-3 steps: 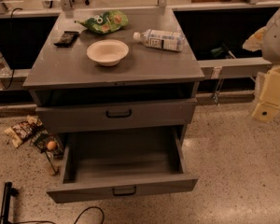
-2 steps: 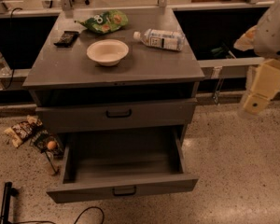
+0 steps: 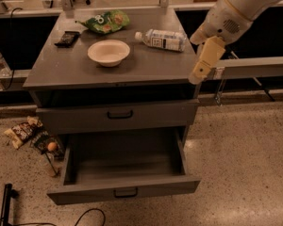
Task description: Place blue plastic bottle into middle drawer
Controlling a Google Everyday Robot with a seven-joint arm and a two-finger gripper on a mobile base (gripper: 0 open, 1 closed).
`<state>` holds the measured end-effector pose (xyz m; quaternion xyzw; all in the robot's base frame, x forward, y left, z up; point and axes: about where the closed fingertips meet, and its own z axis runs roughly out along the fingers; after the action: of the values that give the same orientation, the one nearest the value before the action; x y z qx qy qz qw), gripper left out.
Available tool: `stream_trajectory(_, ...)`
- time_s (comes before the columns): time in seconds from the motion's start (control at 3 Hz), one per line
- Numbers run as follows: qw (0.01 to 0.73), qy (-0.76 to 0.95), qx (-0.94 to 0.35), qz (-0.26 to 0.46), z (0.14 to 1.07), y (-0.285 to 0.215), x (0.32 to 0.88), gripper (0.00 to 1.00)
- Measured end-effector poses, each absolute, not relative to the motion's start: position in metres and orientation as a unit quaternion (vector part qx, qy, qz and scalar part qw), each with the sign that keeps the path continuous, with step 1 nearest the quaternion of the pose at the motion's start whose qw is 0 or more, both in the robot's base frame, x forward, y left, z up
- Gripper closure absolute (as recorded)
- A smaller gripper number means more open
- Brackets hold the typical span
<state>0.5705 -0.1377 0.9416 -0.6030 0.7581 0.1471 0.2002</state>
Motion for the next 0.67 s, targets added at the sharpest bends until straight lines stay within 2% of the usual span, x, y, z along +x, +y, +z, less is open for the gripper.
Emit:
stream_trajectory(0.33, 0.246, 0.773, -0.559, 0.173, 0.938, -0.134, 0.631, 0.0)
stream_trajectory(0.67, 0.319, 0.796, -0.492, 0.148, 0.946, -0.152, 0.687, 0.0)
